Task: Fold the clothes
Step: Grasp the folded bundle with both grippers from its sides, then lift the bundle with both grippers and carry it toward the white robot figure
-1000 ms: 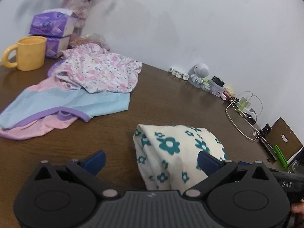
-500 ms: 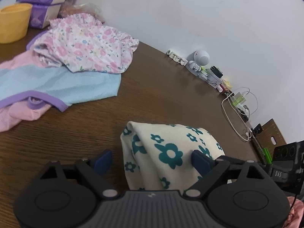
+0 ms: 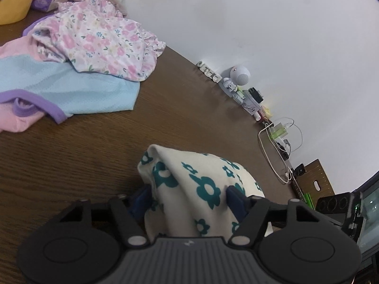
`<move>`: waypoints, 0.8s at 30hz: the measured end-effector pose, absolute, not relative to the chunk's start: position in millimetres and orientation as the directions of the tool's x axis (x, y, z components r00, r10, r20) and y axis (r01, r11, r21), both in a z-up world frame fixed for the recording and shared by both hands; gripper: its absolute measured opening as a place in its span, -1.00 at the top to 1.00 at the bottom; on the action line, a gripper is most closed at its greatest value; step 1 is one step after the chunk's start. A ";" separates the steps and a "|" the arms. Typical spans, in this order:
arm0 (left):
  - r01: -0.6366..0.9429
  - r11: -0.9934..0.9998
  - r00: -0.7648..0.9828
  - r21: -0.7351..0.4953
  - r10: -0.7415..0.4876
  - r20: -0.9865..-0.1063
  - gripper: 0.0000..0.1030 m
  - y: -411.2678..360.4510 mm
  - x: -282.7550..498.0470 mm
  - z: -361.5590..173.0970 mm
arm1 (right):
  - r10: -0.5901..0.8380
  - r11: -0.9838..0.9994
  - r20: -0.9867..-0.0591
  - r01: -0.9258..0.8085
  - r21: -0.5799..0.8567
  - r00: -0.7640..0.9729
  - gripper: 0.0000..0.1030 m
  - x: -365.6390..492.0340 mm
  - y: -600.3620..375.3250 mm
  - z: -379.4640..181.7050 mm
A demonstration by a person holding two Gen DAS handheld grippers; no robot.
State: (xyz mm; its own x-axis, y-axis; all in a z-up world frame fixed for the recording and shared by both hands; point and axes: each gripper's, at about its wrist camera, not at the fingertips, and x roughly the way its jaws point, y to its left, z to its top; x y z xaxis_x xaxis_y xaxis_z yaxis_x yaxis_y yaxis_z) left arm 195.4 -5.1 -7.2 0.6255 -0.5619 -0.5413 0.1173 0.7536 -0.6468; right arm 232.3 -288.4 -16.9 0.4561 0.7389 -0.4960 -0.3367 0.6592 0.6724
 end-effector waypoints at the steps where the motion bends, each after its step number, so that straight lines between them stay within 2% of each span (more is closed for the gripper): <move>1: 0.118 0.750 0.629 -0.650 -0.563 -0.536 -0.25 -5.4 195.0 -8.3 | 0.744 0.652 -0.490 -0.333 0.681 0.454 -0.27 232.1 -288.6 -18.4; 5: 0.111 0.708 0.632 -0.698 -0.592 -0.500 -0.04 -3.6 194.8 -15.8 | 0.744 0.644 -0.472 -0.319 0.696 0.472 -0.15 229.4 -289.3 -21.1; 7: 0.105 0.681 0.635 -0.725 -0.607 -0.478 0.05 -1.1 195.5 -18.6 | 0.755 0.622 -0.448 -0.309 0.719 0.479 0.09 228.3 -291.4 -24.0; 10: 0.112 0.670 0.643 -0.734 -0.612 -0.460 0.11 -1.1 196.0 -15.2 | 0.753 0.621 -0.433 -0.316 0.717 0.496 0.25 226.1 -292.8 -19.6; 16: 0.137 0.666 0.661 -0.733 -0.612 -0.433 0.15 -5.2 202.0 1.7 | 0.744 0.627 -0.415 -0.335 0.703 0.523 0.32 229.3 -295.6 -5.0; 24: 0.237 0.662 0.707 -0.711 -0.620 -0.341 0.15 -16.4 252.6 65.1 | 0.716 0.655 -0.336 -0.424 0.625 0.612 0.32 263.3 -301.6 61.9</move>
